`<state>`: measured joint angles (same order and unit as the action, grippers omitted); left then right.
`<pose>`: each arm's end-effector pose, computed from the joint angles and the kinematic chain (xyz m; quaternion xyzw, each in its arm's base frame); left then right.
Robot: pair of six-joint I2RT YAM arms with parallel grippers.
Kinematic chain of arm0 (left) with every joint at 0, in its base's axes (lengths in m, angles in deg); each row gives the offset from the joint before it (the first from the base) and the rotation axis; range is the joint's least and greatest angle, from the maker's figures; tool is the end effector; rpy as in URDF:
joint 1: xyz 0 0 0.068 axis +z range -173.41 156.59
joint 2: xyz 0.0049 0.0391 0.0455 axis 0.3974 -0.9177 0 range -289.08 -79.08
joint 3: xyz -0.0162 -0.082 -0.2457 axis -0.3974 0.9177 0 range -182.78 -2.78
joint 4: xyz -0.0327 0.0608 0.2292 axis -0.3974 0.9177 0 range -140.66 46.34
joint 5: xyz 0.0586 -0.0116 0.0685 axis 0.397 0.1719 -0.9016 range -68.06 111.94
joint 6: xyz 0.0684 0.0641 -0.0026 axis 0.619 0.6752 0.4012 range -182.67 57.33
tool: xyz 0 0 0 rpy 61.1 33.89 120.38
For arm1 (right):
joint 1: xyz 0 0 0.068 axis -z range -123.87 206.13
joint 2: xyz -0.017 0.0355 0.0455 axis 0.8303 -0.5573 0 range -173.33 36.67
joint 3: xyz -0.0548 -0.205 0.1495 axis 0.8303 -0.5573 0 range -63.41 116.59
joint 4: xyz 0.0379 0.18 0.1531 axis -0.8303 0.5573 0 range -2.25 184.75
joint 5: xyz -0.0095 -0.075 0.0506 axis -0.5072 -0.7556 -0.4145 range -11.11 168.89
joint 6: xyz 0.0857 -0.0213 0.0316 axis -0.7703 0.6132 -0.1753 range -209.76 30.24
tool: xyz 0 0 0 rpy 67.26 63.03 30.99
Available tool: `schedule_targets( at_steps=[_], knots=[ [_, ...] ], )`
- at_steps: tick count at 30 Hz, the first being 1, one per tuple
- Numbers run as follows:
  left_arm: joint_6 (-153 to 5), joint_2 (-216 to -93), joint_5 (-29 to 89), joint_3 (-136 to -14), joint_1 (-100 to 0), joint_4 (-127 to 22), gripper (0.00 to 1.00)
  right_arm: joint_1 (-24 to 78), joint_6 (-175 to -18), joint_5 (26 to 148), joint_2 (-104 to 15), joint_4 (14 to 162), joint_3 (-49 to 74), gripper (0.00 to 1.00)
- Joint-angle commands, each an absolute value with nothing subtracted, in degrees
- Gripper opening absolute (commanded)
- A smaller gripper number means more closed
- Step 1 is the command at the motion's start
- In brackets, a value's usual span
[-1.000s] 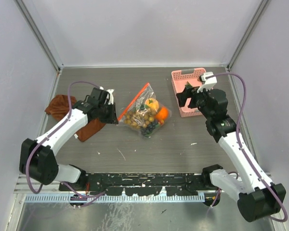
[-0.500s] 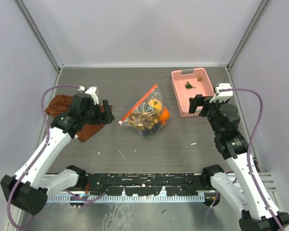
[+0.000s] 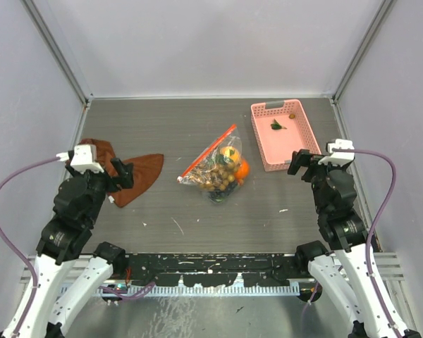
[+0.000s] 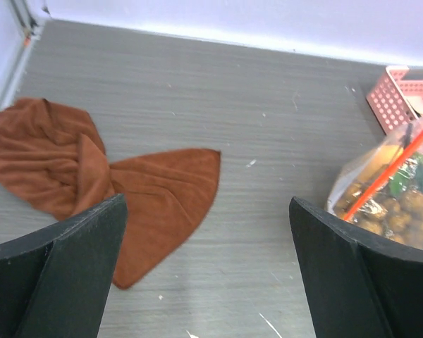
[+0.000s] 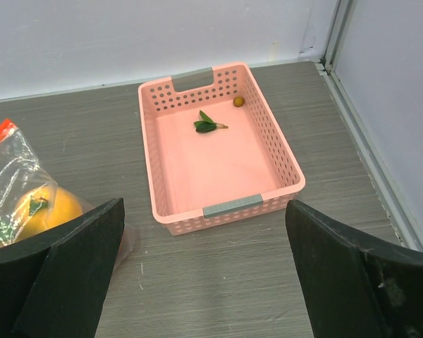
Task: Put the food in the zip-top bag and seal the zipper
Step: Reset both arms
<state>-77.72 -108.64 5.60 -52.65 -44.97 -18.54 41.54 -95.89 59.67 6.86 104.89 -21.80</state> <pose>0.1398 -0.0296 0.3382 -0.0459 0.7722 -0.0913 0.6272 0.1622 0.0135 0.3276 0.0584 0.7352 -0.0021 0.6753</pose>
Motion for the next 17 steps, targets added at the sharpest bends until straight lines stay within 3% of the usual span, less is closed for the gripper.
schedule_targets(
  at_steps=[1, 5, 17],
  knots=[
    [-72.3, -104.0, 0.3, -46.6, -44.6, -29.0, 0.98, 41.7, -95.2, 56.7, 8.8, 100.8, -23.4, 1.00],
    [-72.2, -101.0, -0.1, -42.1, -44.6, -32.0, 0.98, 41.6, -94.8, 55.3, 9.2, 101.1, -23.9, 1.00],
    [-72.3, -104.0, 1.2, -43.5, -44.5, -29.9, 0.98, 41.6, -94.6, 55.6, 8.2, 101.0, -23.7, 1.00]
  ],
)
